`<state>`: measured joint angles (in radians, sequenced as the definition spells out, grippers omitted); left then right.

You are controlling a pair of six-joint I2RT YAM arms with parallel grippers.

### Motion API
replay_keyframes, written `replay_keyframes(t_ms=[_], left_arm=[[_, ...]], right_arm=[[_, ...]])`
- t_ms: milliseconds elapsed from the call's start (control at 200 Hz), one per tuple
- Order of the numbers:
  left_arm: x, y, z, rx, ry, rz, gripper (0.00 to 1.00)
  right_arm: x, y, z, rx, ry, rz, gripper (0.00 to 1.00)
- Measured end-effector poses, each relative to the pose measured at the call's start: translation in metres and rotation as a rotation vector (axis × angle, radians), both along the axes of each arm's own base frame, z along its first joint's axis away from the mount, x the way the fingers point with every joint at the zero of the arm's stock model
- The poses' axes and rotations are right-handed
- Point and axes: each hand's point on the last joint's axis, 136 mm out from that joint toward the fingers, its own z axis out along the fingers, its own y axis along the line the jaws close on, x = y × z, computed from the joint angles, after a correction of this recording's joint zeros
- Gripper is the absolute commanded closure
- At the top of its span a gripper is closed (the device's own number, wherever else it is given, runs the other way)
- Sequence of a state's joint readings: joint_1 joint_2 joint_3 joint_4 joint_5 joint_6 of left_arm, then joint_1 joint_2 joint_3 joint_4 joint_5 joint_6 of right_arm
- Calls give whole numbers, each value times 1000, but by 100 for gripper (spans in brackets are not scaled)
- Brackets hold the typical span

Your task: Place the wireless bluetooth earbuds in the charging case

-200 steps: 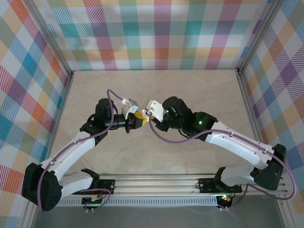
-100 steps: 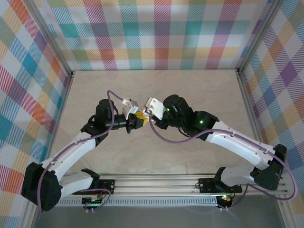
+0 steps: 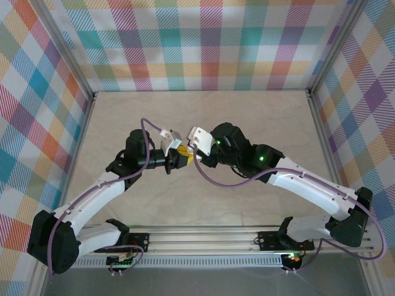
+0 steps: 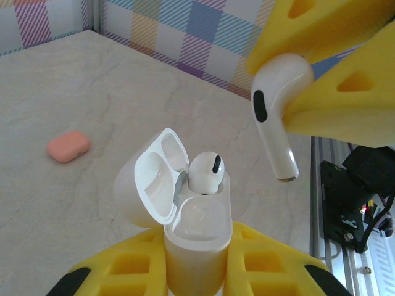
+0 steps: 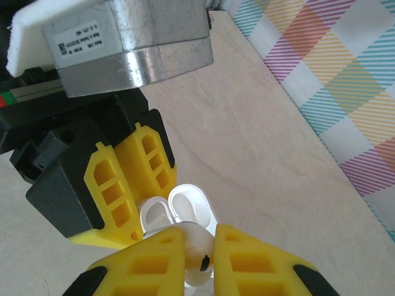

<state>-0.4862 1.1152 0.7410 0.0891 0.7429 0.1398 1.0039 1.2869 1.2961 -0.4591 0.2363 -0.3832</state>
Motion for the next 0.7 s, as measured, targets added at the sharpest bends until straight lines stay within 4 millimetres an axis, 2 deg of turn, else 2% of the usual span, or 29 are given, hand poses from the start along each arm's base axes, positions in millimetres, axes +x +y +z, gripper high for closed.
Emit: replay_keyframes(t_ms=[700], left_arm=[[-4,-2,1,-2,-7,-20,100]], right_arm=[[-1,4,4,-9,-34,40,85]])
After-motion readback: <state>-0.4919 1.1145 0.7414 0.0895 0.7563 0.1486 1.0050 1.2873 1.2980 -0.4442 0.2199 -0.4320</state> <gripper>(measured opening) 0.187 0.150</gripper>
